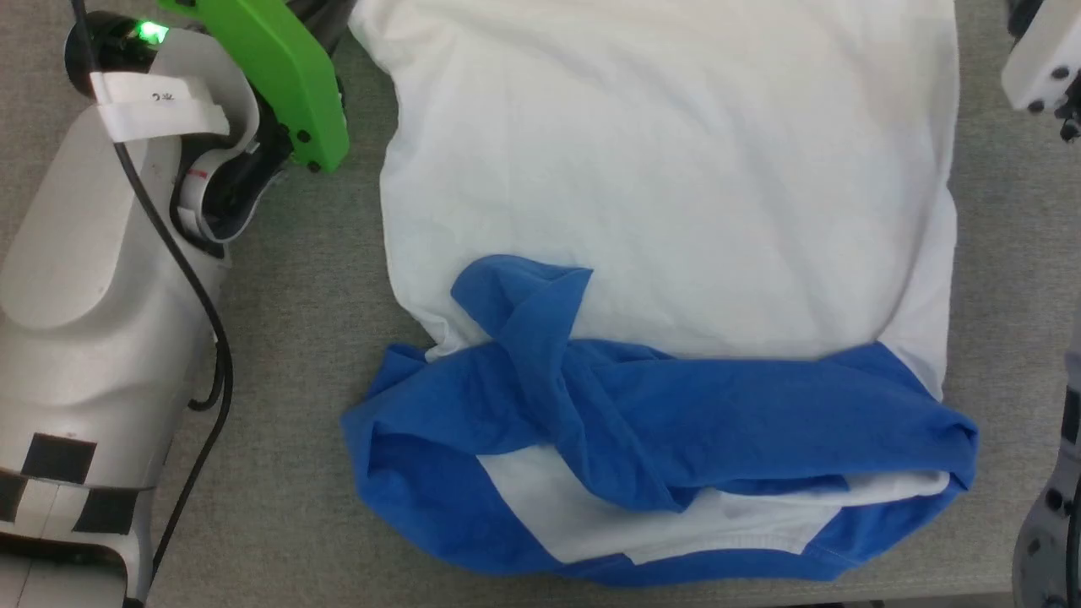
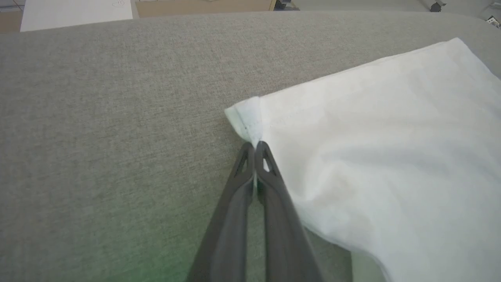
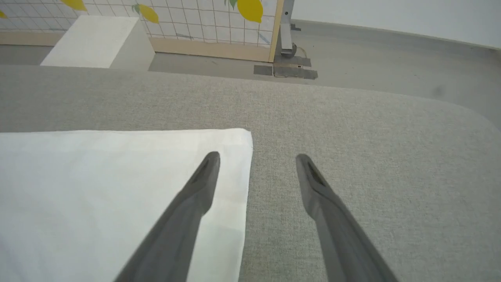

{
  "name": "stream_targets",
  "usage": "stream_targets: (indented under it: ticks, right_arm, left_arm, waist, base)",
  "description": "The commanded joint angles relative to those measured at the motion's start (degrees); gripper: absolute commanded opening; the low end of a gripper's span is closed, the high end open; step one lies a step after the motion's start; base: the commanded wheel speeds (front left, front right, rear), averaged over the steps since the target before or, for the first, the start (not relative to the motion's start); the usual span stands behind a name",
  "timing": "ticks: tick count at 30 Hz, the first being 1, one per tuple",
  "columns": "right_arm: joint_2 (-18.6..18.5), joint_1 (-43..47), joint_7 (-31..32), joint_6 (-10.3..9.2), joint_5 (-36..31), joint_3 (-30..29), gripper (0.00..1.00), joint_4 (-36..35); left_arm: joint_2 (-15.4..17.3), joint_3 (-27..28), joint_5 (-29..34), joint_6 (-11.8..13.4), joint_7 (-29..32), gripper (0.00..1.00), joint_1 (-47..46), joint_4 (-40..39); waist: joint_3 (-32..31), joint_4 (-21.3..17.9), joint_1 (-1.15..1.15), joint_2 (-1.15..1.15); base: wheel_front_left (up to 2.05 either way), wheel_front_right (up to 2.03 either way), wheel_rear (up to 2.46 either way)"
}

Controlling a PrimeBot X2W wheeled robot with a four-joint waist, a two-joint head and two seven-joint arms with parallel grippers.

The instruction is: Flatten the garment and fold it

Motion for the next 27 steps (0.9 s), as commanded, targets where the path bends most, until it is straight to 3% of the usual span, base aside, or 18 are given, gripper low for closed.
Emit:
stream_targets:
  ticks: [1,8,20,21,22,23,27]
  right_arm:
    - [-0.05,-1.92,1.53,-0.09,-0.88,-0.31,1.00,1.54]
    - [0.95,-7.29,4.33,-0.09,-4.83,-3.69,1.00,7.98]
    - [1.58,-11.69,3.43,-0.09,-9.66,-7.94,0.98,14.30]
    - [1.73,-11.84,3.60,-0.09,-9.73,-8.15,0.65,14.68]
    - [1.84,-11.97,3.74,-0.09,-9.78,-8.13,0.23,15.07]
    - [1.90,-12.06,3.78,-0.09,-9.80,-8.19,0.00,15.32]
    - [2.00,-12.33,3.43,-0.09,-10.06,-8.64,0.00,15.93]
  left_arm:
    - [-0.29,-0.45,-0.48,-0.37,-0.52,0.00,-1.34,0.01]
    - [-0.54,-2.90,-1.45,-0.38,-1.31,0.00,-3.09,-0.02]
    - [-1.14,-7.17,-3.89,-0.39,-3.49,0.00,-6.42,0.37]
    - [-1.11,-7.40,-4.08,-0.39,-3.70,0.00,-6.55,0.55]
    - [-1.05,-7.70,-4.32,-0.39,-3.92,0.00,-6.69,0.78]
    - [-1.00,-7.92,-4.53,-0.39,-4.10,0.00,-6.80,0.96]
    - [-0.61,-8.75,-5.42,-0.39,-4.88,0.00,-7.14,1.87]
  waist:
    - [0.79,0.86,0.00,0.00]
    - [2.52,2.64,0.00,0.00]
    - [6.04,6.39,0.00,0.00]
    - [6.08,6.51,0.00,0.00]
    - [6.09,6.67,0.00,0.00]
    - [6.06,6.77,0.00,0.00]
    - [5.58,6.99,0.00,0.00]
  base:
    - [0.00,0.00,0.00]
    - [0.00,0.00,0.00]
    - [0.00,0.00,0.00]
    - [0.00,0.00,0.00]
    - [0.00,0.00,0.00]
    - [0.00,0.00,0.00]
    - [0.00,0.00,0.00]
